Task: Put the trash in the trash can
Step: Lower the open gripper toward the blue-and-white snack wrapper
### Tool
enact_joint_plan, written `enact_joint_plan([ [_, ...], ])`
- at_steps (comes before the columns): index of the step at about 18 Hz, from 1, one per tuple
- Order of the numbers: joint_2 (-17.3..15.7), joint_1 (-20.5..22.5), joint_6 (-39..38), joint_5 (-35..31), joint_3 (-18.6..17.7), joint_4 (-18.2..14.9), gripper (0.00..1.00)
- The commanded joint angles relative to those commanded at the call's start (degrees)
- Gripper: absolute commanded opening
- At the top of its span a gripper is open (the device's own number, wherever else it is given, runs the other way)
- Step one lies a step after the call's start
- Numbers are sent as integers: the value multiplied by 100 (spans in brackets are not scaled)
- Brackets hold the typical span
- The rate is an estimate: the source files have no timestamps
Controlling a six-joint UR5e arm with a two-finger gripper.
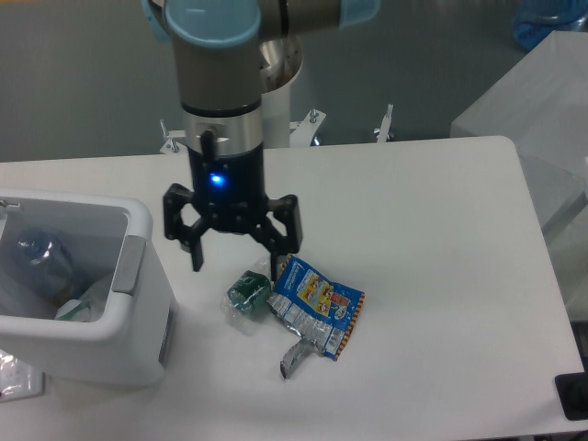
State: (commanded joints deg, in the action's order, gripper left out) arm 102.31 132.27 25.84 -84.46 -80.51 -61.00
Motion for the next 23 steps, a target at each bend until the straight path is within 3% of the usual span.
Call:
enact_joint_plan([
  [10, 70, 132, 132, -536, -272, 43, 100],
  [14, 228, 132, 123, -571, -737, 1122, 100],
  [16, 263, 132, 123, -571, -992, 1484, 100],
  [23, 597, 97, 123, -791, -1336, 1503, 100],
])
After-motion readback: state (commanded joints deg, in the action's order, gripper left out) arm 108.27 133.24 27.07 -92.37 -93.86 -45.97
